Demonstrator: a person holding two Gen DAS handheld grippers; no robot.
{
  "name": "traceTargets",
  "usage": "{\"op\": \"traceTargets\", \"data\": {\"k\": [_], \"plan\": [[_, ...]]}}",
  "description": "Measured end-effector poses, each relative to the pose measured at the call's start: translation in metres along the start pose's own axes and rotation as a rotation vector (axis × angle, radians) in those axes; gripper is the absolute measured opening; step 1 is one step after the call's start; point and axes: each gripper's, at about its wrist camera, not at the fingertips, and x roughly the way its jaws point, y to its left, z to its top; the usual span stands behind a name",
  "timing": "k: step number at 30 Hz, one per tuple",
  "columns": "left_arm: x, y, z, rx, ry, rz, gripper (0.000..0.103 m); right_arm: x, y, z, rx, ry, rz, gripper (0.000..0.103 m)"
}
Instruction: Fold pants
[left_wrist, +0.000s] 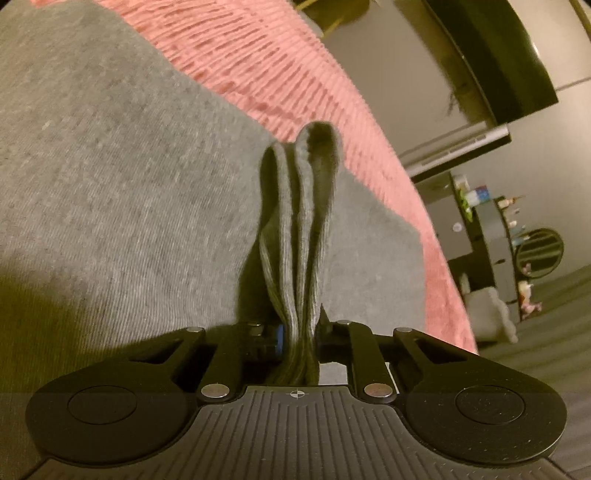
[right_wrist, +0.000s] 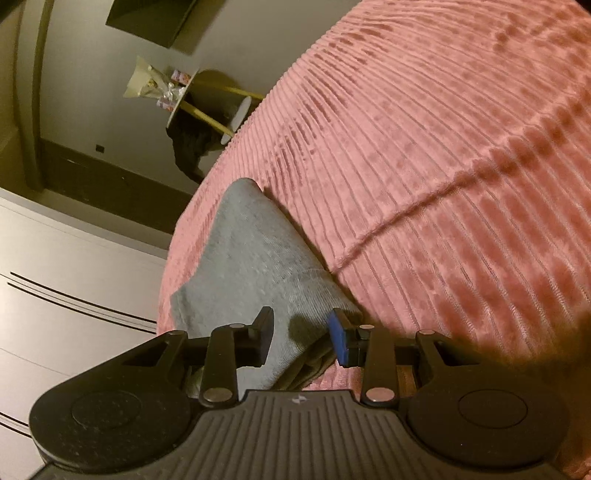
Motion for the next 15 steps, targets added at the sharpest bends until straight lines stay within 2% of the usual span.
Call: {"op": "traceTargets", "data": {"k": [4,7,11,13,15], "plan": [[-0.025,-0.005,0.004,0.034,-0.016,-0.025,0.016,-0.005,0.002,-0.004,-0.011,-0.010,0.023,0.034],[-0.052,0.000,0.009,0.066,-0.048,0.003,0.016,-0.010,0.006,-0.007,-0.038,-0.020,0.050,0.034],[-0.086,0.025,0.015,0.077,-0.099,0.073,0.017,-0.008,0.014,-0.011,-0.083,0.002,0.063,0.034],[-0.091,0.040,0.013,0.060,-0.101,0.109,0.023,-0.005,0.021,-0.012,-0.120,0.015,0.034,0.034],[-0.089,0.054,0.007,0.028,-0.108,0.150,0.024,-0.001,0.028,-0.014,-0.159,0.028,0.001,0.034]]}}
